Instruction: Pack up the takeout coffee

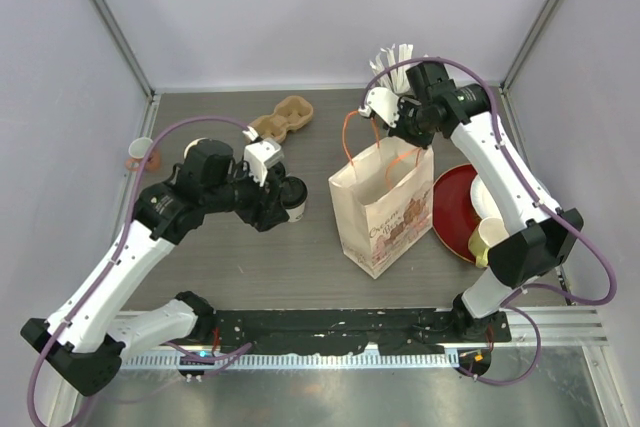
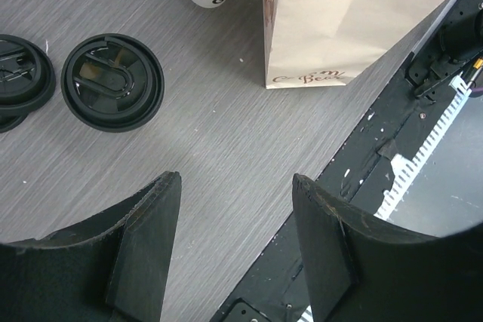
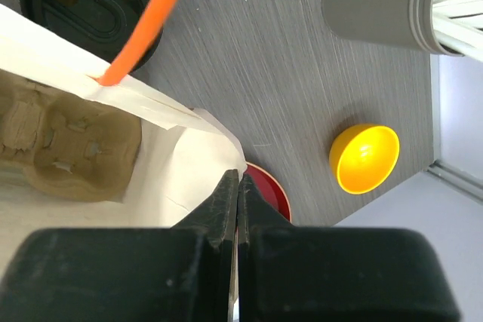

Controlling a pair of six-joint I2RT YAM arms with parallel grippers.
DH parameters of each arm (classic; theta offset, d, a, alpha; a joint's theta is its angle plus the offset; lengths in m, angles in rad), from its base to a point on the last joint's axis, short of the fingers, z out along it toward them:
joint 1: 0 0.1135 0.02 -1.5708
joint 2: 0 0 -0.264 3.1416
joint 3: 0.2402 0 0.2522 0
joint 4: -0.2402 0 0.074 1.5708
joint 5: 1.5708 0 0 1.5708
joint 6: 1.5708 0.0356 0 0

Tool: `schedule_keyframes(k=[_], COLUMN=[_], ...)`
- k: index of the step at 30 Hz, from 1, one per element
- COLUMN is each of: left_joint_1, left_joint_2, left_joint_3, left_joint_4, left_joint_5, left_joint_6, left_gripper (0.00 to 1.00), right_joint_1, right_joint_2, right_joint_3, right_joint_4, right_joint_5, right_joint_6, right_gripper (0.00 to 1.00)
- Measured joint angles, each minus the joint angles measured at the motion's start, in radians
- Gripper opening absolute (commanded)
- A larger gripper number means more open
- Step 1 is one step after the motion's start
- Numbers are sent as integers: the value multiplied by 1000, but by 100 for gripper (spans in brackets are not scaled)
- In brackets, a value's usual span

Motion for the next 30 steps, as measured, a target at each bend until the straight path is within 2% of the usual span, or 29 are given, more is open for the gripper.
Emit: schedule_keyframes(k=[7, 16, 19, 20, 21, 22, 25, 27, 30], left_joint_1=[6, 7, 7, 7, 7, 7, 7, 7, 7], left_joint_2=[-10, -9, 4, 11, 19, 25, 39, 49, 72], left_joint_3=[-7, -45, -64, -66, -67, -67, -68, -70, -73], left_joint_4=[11, 58, 80, 87, 94, 104, 136, 170, 214], left_joint_5=[-7, 22, 54, 64, 71, 76, 99, 126, 191], left_joint_6=[1, -27, -50, -55, -57, -60, -66, -47, 39], left_gripper=[64, 63, 63, 63, 60, 49, 43, 45, 56], right_joint_1=[0, -13, -16, -18, -18, -18, -18, -18, -18], right_joint_2=[-22, -209, -259, -268, -272, -272, -272, -275, -289], right_joint_3=[-24, -203, -252, -260, -264, -264, -264, -264, -264], right_joint_4=[11, 26, 42, 50, 56, 61, 65, 67, 68], right_joint_5=[-10, 16, 19, 21, 21, 21, 19, 16, 12], right_joint_6=[-27, -44, -40, -37, -33, -28, -9, 3, 16], right_gripper=[1, 1, 7, 12, 16, 24, 37, 43, 48])
